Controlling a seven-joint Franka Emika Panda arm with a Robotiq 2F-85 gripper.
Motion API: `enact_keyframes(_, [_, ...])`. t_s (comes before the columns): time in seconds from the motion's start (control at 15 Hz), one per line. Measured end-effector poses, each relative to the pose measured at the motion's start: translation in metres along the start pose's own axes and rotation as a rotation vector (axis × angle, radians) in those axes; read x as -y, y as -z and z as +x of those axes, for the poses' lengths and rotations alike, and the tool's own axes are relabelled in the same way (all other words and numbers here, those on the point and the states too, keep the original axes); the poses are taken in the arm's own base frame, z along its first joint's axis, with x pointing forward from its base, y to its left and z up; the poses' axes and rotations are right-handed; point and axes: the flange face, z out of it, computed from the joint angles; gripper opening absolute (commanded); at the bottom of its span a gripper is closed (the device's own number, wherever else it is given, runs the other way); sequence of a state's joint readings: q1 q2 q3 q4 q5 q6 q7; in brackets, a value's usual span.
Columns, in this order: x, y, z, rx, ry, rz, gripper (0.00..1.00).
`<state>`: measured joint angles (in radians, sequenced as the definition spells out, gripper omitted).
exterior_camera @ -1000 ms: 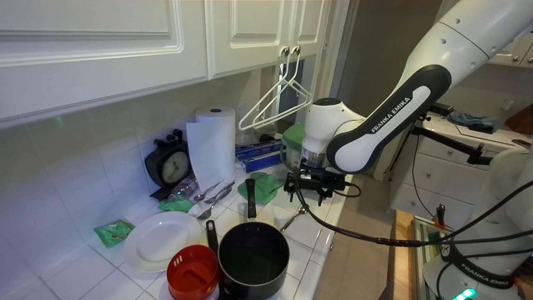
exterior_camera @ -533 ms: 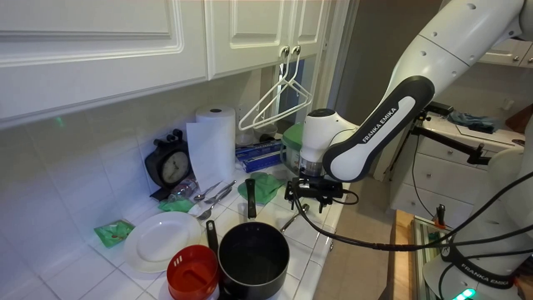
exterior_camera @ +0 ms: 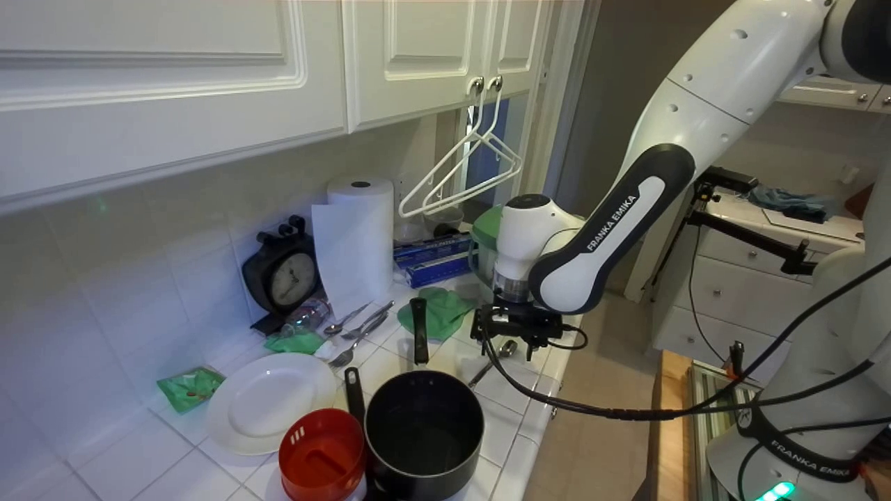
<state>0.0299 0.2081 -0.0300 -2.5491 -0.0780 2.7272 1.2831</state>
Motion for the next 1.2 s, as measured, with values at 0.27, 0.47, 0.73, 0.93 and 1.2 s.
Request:
enact_keyframes(0.27, [0.007, -0.009, 0.001, -0.003, 0.005, -0.012, 0.68])
enact_keyframes(0.47, [0.010, -0.013, 0.002, -0.005, 0.007, -0.017, 0.46])
enact_keyframes(0.73, [0.014, -0.016, 0.003, -0.007, 0.008, -0.020, 0.18])
enact_keyframes(0.93, [0.016, -0.016, 0.004, -0.010, 0.009, -0.018, 0.04])
enact_keyframes(1.2, [0.018, -0.015, 0.005, -0.012, 0.009, -0.015, 0.05])
